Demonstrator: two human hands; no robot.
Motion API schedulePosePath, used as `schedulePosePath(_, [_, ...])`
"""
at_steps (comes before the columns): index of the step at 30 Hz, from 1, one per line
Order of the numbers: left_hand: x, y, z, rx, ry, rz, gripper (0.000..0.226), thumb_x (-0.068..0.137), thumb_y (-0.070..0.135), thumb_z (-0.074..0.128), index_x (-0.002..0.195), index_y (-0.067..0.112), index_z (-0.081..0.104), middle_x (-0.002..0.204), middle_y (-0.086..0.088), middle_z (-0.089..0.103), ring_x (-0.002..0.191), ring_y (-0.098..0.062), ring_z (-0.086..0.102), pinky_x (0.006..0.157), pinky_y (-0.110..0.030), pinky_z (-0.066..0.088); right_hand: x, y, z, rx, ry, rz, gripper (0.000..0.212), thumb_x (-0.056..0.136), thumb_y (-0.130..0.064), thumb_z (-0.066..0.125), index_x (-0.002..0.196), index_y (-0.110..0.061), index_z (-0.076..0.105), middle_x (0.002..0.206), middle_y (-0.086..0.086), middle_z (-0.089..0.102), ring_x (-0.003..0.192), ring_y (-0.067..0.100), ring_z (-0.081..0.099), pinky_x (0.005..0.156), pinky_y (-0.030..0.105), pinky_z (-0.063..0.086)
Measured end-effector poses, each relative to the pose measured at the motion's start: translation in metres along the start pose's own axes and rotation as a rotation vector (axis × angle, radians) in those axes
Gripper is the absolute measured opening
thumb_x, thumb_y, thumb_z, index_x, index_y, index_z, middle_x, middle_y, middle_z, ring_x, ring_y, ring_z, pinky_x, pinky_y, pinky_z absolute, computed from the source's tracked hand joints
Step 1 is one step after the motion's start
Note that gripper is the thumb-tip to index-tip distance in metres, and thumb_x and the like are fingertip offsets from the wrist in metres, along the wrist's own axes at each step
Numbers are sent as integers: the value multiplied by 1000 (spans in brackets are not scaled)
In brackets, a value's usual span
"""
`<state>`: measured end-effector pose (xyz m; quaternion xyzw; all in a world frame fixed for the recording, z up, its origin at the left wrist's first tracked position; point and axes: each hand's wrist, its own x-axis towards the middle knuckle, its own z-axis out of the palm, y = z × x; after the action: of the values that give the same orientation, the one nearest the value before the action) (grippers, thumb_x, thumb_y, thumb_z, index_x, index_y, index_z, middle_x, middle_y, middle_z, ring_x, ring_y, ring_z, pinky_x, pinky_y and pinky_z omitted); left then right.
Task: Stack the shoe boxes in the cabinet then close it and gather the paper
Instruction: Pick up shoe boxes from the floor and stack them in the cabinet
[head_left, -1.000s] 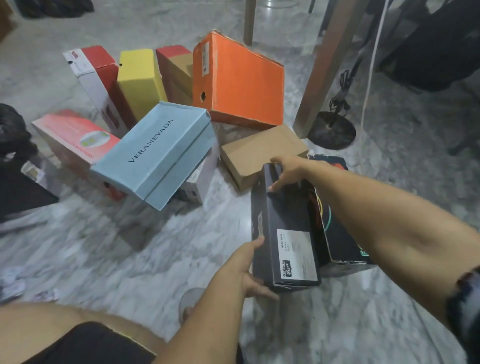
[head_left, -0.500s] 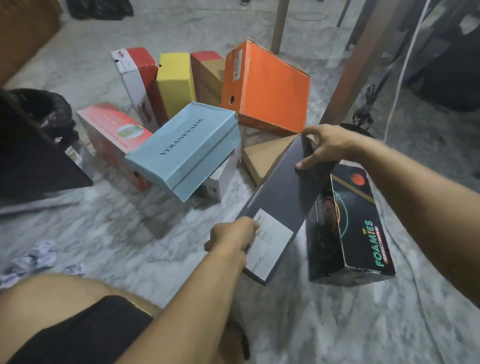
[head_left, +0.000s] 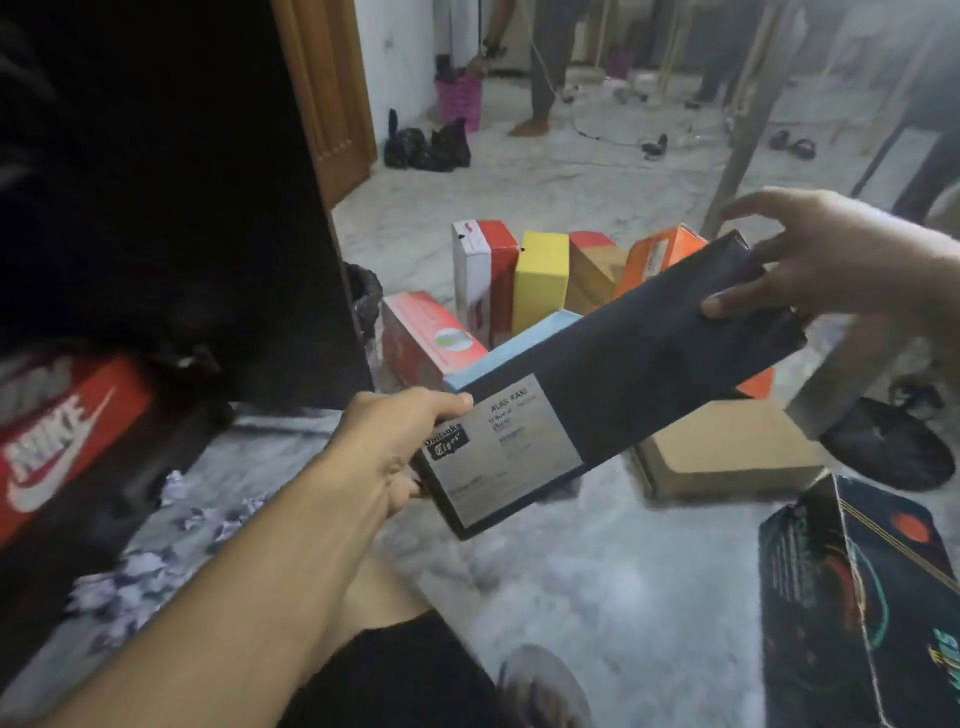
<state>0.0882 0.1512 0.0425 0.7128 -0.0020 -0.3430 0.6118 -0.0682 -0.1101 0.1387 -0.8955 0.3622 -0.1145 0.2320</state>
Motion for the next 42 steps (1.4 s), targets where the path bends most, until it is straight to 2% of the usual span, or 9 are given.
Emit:
schedulePosePath(4, [-2, 29, -66, 2, 151, 130, 18, 78, 15, 76, 89, 2, 70, 56, -5, 69, 57, -22, 65, 77, -53, 56, 10, -59, 24, 109, 15, -149, 62, 55, -34, 91, 111, -40, 66, 86, 3, 75, 71, 29, 72, 69, 42, 61])
schedulePosePath(7, [0, 39, -119, 2, 273, 182, 27, 74, 25, 81, 88, 4, 73, 67, -9, 74, 65, -25, 68, 80, -48, 57, 18, -107, 52, 164, -16, -236, 46, 61, -29, 90, 103, -34, 70, 85, 7, 75, 71, 29, 72, 66, 39, 60])
schedulePosePath(12, [7, 40, -202, -89, 497, 254, 29, 71, 31, 84, 82, 10, 67, 80, -2, 67, 71, -14, 59, 72, -32, 44, 36, -186, 116, 258, -29, -319, 42, 55, -61, 80, 85, -32, 74, 84, 6, 72, 73, 28, 69, 68, 45, 61])
schedulePosePath(19, [27, 17, -303, -183, 689, 269, 80, 77, 21, 80, 144, 10, 39, 145, -10, 44, 130, -28, 43, 98, -36, 32, 47, -285, 211, 333, -117, -413, 36, 74, -48, 78, 97, -20, 75, 80, 1, 69, 72, 19, 64, 68, 30, 54])
schedulePosePath(23, [37, -3, -345, -239, 829, 240, 82, 73, 13, 82, 143, 9, 40, 144, -11, 46, 128, -28, 47, 94, -31, 34, 59, -328, 266, 377, -208, -383, 57, 68, -49, 82, 114, -17, 69, 105, 2, 70, 92, 21, 68, 79, 39, 60])
schedulePosePath(28, [54, -23, -382, -309, 958, 220, 83, 75, 4, 79, 146, 7, 36, 149, -9, 42, 130, -26, 46, 93, -27, 35, 69, -373, 326, 414, -334, -413, 20, 70, -36, 83, 76, -29, 65, 84, 3, 69, 76, 22, 69, 69, 44, 62])
schedulePosePath(32, [75, -29, -411, -327, 1041, 252, 84, 77, 2, 77, 148, 11, 33, 143, -8, 47, 104, -19, 53, 84, -30, 42, 87, -404, 376, 451, -369, -434, 20, 70, -32, 84, 80, -32, 67, 79, -1, 67, 79, 25, 69, 72, 44, 61])
schedulePosePath(40, [134, -40, -471, -286, 1149, 302, 87, 71, 11, 84, 145, 17, 38, 141, -3, 51, 119, -24, 57, 102, -44, 47, 128, -465, 468, 499, -524, -354, 30, 82, -23, 76, 104, -10, 60, 91, 14, 65, 64, 29, 68, 39, 31, 55])
schedulePosePath(42, [150, -44, -481, -300, 1162, 316, 83, 75, 7, 80, 146, 14, 37, 139, -5, 53, 118, -23, 57, 102, -39, 46, 139, -478, 490, 541, -527, -343, 29, 82, -20, 76, 106, -10, 63, 92, 13, 66, 71, 29, 69, 55, 40, 62])
